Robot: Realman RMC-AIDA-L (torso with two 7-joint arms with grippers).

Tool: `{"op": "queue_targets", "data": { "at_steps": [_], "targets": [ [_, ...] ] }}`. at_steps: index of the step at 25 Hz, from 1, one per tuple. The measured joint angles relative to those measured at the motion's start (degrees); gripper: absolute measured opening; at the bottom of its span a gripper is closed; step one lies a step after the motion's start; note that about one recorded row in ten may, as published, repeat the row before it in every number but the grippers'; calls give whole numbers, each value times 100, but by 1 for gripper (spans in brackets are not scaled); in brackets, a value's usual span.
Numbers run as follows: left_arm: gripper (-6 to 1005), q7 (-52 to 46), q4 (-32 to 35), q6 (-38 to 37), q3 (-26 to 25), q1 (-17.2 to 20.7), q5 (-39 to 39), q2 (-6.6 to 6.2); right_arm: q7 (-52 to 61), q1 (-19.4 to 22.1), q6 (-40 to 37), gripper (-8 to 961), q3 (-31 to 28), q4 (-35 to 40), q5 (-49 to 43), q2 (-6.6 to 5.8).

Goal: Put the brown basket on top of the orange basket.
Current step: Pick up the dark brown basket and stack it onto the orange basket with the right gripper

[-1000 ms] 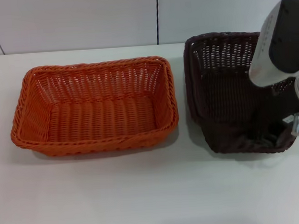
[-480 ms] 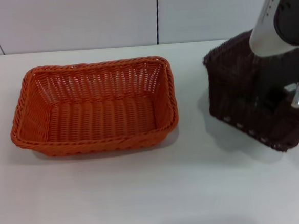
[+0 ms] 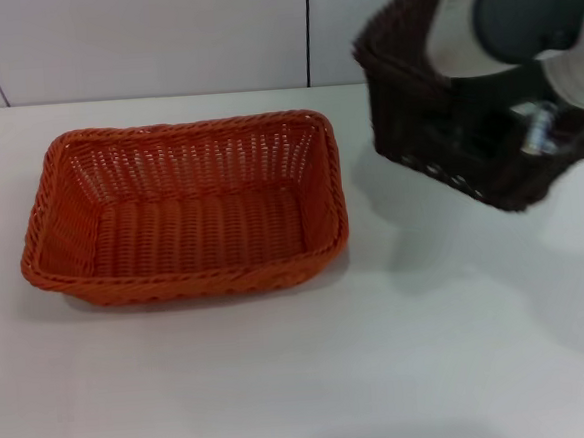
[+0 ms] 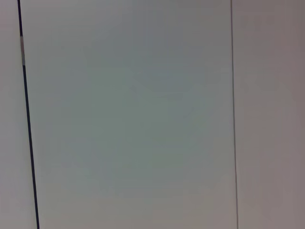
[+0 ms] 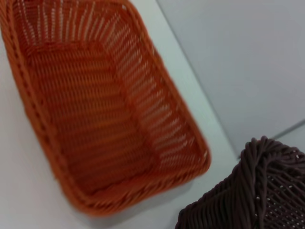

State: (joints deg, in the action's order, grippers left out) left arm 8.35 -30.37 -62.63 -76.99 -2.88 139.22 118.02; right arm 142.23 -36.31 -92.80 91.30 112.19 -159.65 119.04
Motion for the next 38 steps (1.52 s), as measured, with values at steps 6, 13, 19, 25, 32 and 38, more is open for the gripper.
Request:
{"op": "queue_targets", "data": {
  "at_steps": [6,13,19,25,32,38],
  "targets": [
    [832,0,67,20,-2,-49,0,2,-511,-215,548,189,865,-31,-456,-11],
    [832,-44,137,36,75,-64,-16,34,-2276,245,1677,202,2219,-74,-751,0],
    [832,-50,193,66,158,-117,-45,57,-3985,788,2383,212,2688,-161,-752,-1],
    [833,-127,203,199,170,-132,-71,71,-5280,1262,2963,223,2771,-263,-696,-21],
    [833,-149,208,425,230,-222,-71,80,-6057,1569,3767,235,2732,-632,-717,-30],
    [832,-150,207,531,230,-297,-140,81,-6400,1589,4193,246,2696,-989,-713,-36]
  ]
}}
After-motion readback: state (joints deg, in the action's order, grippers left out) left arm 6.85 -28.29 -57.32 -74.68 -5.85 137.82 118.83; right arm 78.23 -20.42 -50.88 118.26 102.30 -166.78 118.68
